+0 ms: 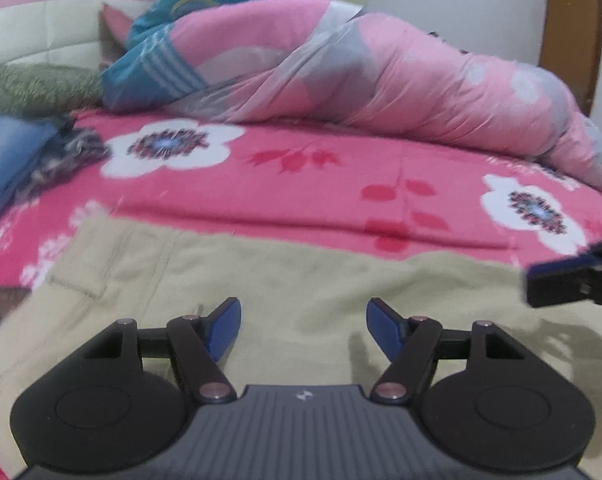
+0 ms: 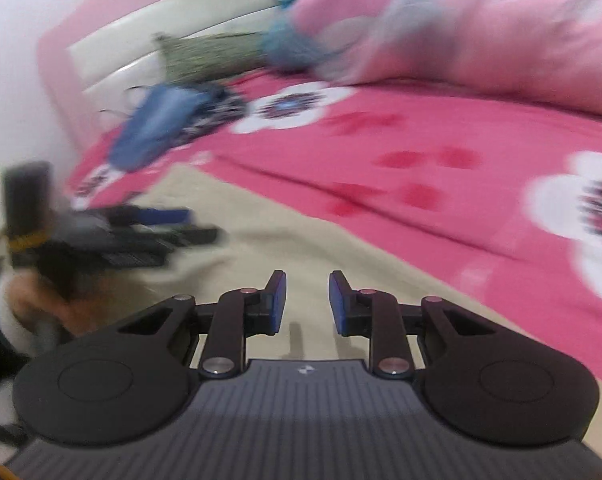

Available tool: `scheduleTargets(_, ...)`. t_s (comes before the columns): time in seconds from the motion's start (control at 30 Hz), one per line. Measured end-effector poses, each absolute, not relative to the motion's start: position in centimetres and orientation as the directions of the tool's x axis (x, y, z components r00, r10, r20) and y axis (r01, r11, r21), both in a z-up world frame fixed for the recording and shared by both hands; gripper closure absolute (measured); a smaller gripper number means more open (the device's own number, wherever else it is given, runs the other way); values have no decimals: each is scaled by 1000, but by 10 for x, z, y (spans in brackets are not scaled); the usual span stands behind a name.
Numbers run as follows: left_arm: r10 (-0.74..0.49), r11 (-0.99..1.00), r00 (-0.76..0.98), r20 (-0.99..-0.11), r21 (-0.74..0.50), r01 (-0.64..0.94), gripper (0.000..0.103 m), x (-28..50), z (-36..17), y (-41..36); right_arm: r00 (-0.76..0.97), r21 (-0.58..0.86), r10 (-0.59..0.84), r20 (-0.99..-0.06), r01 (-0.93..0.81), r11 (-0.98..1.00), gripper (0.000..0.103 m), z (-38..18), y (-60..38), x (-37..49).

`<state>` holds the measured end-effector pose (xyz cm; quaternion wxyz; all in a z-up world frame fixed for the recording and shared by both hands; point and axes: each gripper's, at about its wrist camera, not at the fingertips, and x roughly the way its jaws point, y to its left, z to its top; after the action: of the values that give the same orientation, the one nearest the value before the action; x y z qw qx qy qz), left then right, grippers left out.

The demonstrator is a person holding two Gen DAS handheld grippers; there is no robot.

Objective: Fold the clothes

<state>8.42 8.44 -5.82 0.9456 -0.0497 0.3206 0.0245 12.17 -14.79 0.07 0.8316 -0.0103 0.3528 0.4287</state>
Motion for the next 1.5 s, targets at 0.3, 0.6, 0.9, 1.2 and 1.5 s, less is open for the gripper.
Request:
scheduleTargets(0.3,-81,971,835,-544,-233,-58,32,77,-68,109,489,255,555,-673,-551,795,97,-21,-113,170)
scheduleTargets(0.6,-158,940,849,-505,-341,-28,31,77,-79,123,407,218,571,-713,-645,733,103,-39,-51,187)
scheduleTargets(0.9,-160,939,854,-495,-342,-23,31,76,-81,123,543,223,588,-599,-592,774,97,12,-149,113)
scheduleTargets(1.2,-141,951,850,-507,-308,-26,31,77,-80,119,739,93,52,-671,14,996,101,-31,-393,11)
scheduleTargets(1.5,-50,988,833,-551,-152,-41,31,82,-78,96,869,193,163,-468,-80,978,96,-6,-398,-51)
